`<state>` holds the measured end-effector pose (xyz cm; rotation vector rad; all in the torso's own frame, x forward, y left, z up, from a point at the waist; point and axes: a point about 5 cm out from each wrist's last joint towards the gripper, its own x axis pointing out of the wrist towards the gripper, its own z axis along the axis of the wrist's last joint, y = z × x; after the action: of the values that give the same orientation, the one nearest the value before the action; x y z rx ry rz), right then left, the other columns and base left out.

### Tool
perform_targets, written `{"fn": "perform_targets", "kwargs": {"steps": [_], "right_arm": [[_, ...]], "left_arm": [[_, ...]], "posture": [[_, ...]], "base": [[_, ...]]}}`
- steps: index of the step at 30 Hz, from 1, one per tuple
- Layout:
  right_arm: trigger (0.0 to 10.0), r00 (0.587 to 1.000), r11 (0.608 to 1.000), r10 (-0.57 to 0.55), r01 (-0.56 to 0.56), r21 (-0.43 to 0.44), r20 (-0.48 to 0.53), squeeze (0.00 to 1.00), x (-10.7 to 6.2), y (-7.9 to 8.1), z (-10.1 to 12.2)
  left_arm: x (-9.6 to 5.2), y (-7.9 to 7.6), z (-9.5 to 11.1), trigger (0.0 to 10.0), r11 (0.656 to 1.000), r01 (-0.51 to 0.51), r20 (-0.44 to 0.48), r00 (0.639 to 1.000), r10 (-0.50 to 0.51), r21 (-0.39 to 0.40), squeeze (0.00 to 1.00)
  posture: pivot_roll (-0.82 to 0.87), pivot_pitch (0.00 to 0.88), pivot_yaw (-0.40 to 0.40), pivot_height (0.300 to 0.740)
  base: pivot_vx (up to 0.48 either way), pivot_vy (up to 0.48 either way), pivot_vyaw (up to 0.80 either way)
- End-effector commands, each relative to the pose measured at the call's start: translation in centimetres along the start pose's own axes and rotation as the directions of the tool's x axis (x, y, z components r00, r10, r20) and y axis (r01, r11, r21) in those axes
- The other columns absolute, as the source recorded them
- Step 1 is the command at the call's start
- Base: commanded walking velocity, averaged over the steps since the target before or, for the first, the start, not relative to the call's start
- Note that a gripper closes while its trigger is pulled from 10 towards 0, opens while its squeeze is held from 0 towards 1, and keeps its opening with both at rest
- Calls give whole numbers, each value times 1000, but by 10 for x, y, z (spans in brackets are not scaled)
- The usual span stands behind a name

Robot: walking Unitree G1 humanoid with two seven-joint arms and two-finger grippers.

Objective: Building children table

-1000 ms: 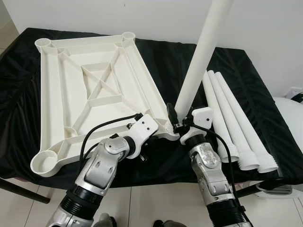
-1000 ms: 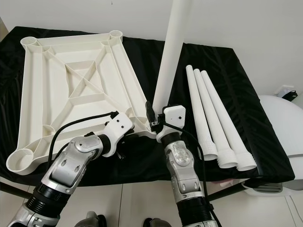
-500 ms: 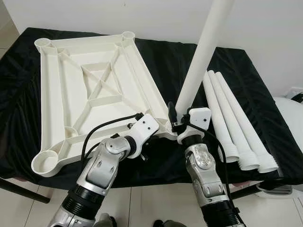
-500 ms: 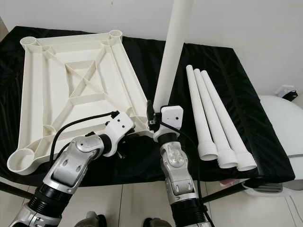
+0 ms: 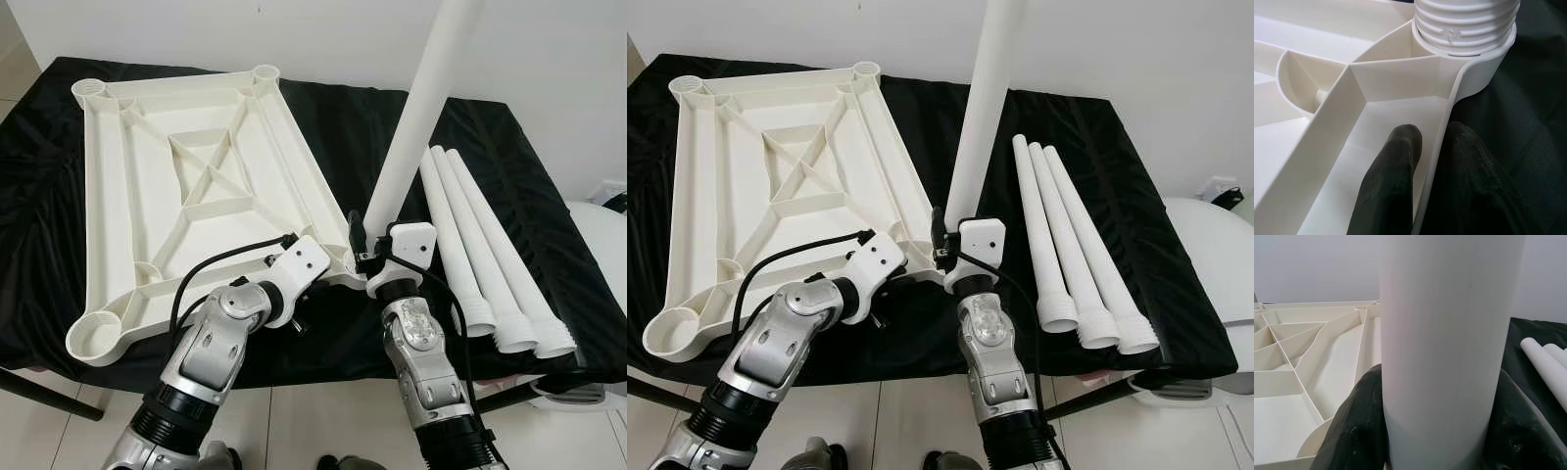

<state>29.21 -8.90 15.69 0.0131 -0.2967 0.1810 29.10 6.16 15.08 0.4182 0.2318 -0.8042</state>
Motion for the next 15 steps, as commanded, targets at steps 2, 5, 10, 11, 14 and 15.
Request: {"fn": "perform_targets", "kwargs": {"steps": [2,5,10,11,14,15], "right_arm": [[10000,988,999,44,-43,15,-147,0,-14,18,-28],[10000,988,999,44,-42,15,-148,0,-14,18,-28],[10000,988,999,45,-44,10,-146,0,-14,17,-28],[10000,988,999,46,-45,9,-144,0,-14,17,-28],[10000,989,999,47,-46,8,-143,0,-14,17,-28],[10000,989,999,47,-47,6,-141,0,-14,17,-27]], "left_arm": [[1,10,12,10000,988,-154,55,987,154,-10,0],[1,10,12,10000,988,-155,54,986,155,-10,0],[1,10,12,10000,988,-157,56,986,157,-11,0],[1,10,13,10000,988,-156,57,986,157,-11,0],[2,10,13,10000,988,-156,57,986,157,-10,0],[2,10,13,10000,988,-157,57,986,157,-10,0]], "posture": [[-13,124,-85,740],[-14,122,-86,740],[-14,118,-87,740],[-14,117,-88,740],[-14,117,-88,740],[-15,118,-88,740]], "base": [[0,0,0],[0,0,0],[0,0,0],[0,0,0],[0,0,0],[0,0,0]]}}
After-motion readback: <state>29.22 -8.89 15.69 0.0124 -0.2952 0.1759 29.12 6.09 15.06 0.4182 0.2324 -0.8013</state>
